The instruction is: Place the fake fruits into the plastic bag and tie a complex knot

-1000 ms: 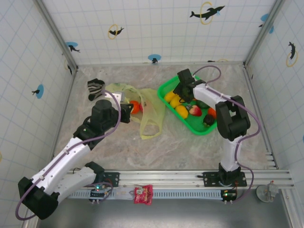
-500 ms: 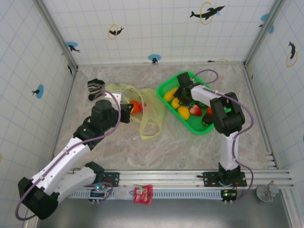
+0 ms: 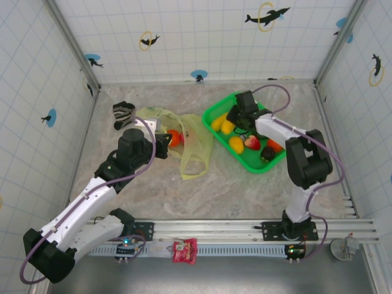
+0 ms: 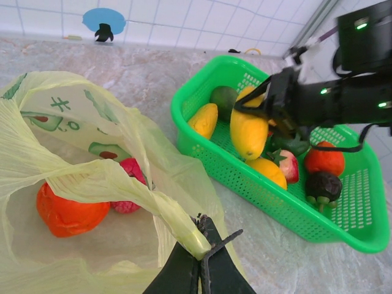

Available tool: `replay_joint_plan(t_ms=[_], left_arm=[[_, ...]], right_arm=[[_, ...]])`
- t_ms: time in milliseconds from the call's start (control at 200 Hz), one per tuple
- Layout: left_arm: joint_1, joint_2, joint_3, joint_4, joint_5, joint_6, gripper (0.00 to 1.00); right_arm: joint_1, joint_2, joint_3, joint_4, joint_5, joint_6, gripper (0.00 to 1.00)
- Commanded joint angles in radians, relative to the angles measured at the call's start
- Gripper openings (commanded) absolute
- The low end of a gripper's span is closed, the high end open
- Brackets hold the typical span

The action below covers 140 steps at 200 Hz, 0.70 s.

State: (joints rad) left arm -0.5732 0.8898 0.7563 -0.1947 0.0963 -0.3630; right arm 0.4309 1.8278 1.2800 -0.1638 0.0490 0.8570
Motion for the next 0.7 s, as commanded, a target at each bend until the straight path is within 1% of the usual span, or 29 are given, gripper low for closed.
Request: replay_joint_plan(t_ms=[0, 120, 150, 280, 345, 405, 430, 530, 696], left_arm=[[-0.002, -0.011, 0.025, 0.002, 0.008, 0.017, 0.0], [-0.003, -0.009, 0.025, 0.006, 0.009, 0.014, 0.0], [-0.002, -0.01, 0.025, 0.007, 0.009, 0.012, 0.0], [-0.003, -0.006, 0.025, 0.009, 0.014, 0.009, 0.0], [-0.003, -0.003, 0.028, 0.008, 0.018, 0.01, 0.0], [-0.003, -0.002, 0.027, 0.009, 0.021, 0.009, 0.0], [-0.002, -0.003, 0.027, 0.009, 0.022, 0.009, 0.0], [-0.003, -0.008, 0.025, 0.009, 0.02, 0.009, 0.0], [-0.002, -0.019, 0.028, 0.0, 0.016, 0.011, 0.0]], right_arm=[[-0.001, -0.113, -0.072, 0.127, -0.053, -0.075, 0.41], [0.013, -0.205, -0.16, 0.234, -0.118, -0.113, 0.36], [0.019, -0.225, -0.175, 0.284, -0.137, -0.125, 0.35], [0.068, -0.271, -0.233, 0.443, -0.297, -0.161, 0.35], [0.116, -0.263, -0.227, 0.491, -0.376, -0.189, 0.36], [0.164, -0.24, -0.197, 0.491, -0.424, -0.231, 0.36], [0.184, -0.226, -0.181, 0.481, -0.47, -0.252, 0.36], [0.26, -0.167, -0.119, 0.447, -0.531, -0.315, 0.36], [0.333, -0.058, -0.046, 0.434, -0.645, -0.357, 0.37]])
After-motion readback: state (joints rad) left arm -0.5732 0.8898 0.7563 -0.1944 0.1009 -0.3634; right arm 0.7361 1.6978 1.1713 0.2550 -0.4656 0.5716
